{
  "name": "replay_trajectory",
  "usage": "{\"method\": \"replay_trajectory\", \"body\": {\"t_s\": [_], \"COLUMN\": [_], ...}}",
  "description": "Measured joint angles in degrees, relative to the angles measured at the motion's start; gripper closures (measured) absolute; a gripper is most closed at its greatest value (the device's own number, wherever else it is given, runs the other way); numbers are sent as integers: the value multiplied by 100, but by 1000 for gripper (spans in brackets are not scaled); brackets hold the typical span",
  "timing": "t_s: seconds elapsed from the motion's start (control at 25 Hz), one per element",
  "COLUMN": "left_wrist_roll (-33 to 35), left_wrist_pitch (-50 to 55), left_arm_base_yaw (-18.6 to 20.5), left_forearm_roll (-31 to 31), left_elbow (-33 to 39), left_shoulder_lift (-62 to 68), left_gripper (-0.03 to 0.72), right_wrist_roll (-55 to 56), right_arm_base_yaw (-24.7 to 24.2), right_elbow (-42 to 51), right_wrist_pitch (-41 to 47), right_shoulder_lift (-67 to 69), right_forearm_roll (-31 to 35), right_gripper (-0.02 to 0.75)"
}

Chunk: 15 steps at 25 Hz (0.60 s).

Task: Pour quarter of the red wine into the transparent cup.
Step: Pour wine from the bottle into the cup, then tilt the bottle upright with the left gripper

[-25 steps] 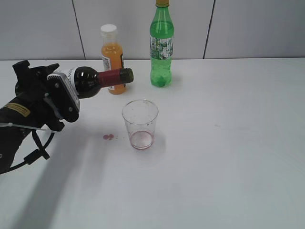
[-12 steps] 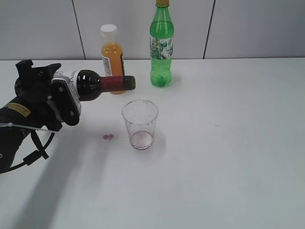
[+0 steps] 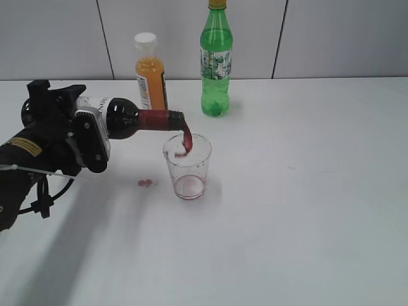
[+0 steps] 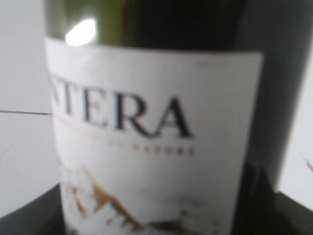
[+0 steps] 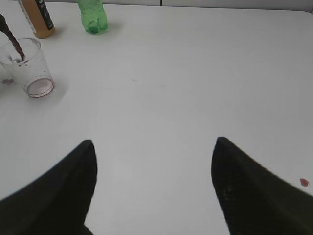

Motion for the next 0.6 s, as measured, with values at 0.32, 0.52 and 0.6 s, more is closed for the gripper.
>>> {"method": "replay_trajectory", "body": {"t_s": [0.32, 0.52, 0.6], "left_wrist_roll": [58, 131, 152], "left_wrist_pitch": [-29, -29, -29], "left_arm_base_yaw": [0, 0, 0], "left_forearm_roll": [0, 0, 0], "left_elbow": [0, 0, 0], "left_shoulder_lift": [0, 0, 0], "left_gripper": [134, 134, 134], "right_wrist_roll": [0, 0, 0], "right_arm_base_yaw": [0, 0, 0], "right_elbow": [0, 0, 0], "right_wrist_pitch": [0, 0, 0], "right_shoulder_lift": [0, 0, 0], "right_forearm_roll": [0, 0, 0], "right_gripper": [153, 153, 153]}}
